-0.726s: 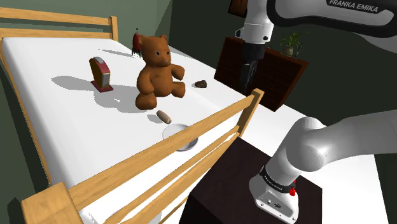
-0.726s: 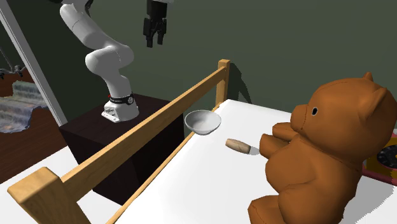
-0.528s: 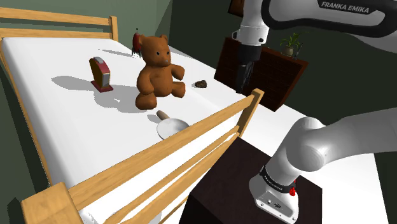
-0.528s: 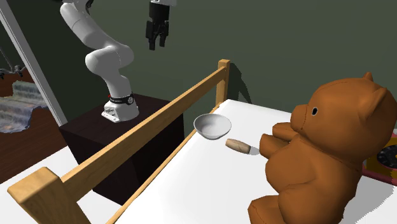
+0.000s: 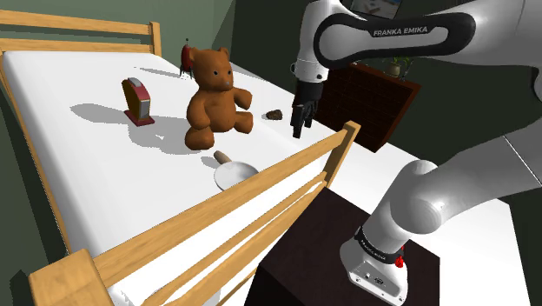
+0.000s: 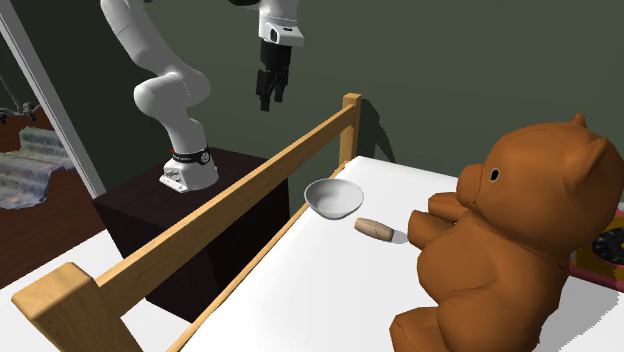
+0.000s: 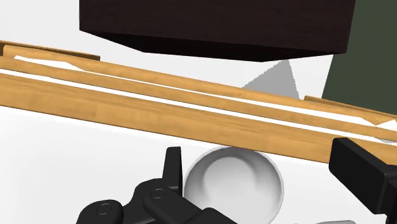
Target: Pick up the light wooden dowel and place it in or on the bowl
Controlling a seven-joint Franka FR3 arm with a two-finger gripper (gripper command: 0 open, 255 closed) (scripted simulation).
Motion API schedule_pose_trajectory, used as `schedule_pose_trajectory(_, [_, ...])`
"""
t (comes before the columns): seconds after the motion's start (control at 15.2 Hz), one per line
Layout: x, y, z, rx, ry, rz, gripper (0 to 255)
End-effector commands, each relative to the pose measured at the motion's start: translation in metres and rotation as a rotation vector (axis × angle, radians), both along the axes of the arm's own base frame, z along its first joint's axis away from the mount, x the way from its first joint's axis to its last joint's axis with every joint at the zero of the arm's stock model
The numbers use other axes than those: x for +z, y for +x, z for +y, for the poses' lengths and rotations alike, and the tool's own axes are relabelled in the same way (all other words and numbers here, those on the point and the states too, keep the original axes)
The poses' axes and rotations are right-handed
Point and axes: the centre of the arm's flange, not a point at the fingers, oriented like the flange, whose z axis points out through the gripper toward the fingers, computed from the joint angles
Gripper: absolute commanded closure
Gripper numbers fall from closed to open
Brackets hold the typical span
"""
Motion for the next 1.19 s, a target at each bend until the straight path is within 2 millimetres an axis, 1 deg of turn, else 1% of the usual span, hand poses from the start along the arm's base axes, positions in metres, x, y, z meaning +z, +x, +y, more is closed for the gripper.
schedule_pose_trajectory(0.0, [-0.019, 0.019, -0.004, -0.007, 0.007, -0.007, 0])
schedule_pose_trajectory(1.12, [-0.172, 0.175, -0.022, -0.061, 0.066, -0.05, 0])
